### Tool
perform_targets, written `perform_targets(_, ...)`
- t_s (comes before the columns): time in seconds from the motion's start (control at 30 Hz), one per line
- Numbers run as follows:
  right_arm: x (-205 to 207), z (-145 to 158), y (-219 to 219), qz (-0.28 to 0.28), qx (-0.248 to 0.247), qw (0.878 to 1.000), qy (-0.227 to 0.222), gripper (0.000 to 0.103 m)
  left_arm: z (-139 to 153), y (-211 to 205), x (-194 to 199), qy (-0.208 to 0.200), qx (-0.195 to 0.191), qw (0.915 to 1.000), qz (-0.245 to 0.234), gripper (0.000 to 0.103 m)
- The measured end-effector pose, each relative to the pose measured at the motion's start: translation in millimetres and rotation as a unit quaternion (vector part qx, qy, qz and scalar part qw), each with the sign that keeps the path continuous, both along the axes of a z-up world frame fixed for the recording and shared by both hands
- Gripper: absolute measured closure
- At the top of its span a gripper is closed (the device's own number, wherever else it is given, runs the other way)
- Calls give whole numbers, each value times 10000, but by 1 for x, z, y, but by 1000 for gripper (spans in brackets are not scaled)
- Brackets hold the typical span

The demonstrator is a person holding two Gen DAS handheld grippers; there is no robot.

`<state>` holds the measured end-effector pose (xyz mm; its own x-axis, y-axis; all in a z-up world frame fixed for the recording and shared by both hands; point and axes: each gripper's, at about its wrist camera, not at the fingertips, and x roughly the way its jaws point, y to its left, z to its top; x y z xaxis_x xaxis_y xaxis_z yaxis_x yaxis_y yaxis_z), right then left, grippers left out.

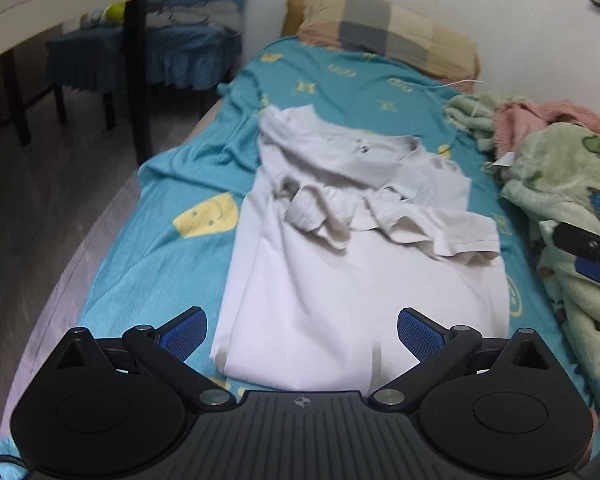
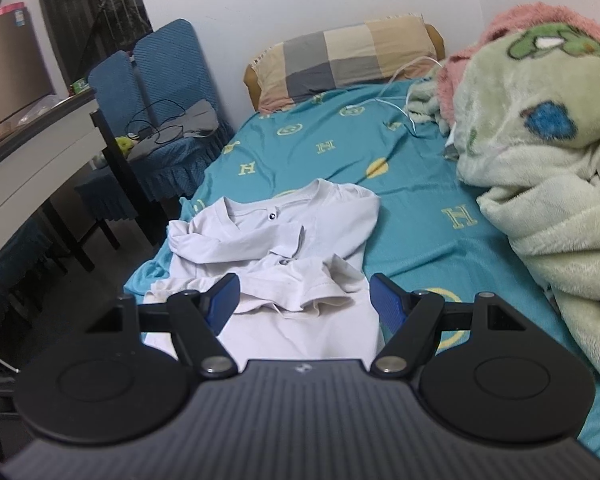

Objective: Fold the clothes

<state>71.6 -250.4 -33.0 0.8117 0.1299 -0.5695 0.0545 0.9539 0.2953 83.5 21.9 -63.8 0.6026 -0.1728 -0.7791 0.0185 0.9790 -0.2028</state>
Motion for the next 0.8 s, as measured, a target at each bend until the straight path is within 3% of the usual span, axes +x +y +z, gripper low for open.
perform_targets(0.13, 5, -11, -9, -145, 353, 9983, 448, 30, -14, 22, 9, 538, -746, 9951, 350, 1)
perform_targets(0.23, 6, -26, -23, -127, 1331, 9873, 852, 29, -29, 41, 15, 976, -1450, 9824, 652, 3)
perform_targets(0.3, 5, -37, -31, -96, 2039, 9726, 1110, 28, -40, 51, 17, 1214, -1835, 9720, 829, 5)
perform_targets(0.37, -1, -50, -28, -96, 2780, 9499, 1426, 27, -51, 60, 19, 1428, -2189, 9599, 1009, 6)
perform_targets(0.47, -6, -82, -25, -263, 3884, 8968, 2101, 28, -68, 66, 21, 1748, -2642, 9412, 1176, 8)
perform_targets(0.57, -13, -112, -16, -538, 4481, 8506, 2698, 28, -82, 66, 23, 1978, -2974, 9260, 1222, 11)
perform_targets(0.6, -15, -119, -13, -609, 4571, 8406, 2841, 28, -86, 65, 23, 2036, -3068, 9216, 1228, 11)
perform_targets(0.7, -14, -128, -8, -907, 4388, 8418, 3011, 28, -93, 66, 22, 1999, -3310, 9112, 1421, 11)
perform_targets(0.8, -14, -132, -13, -1367, 4219, 8458, 2965, 28, -100, 71, 20, 1869, -3680, 8931, 1787, 10)
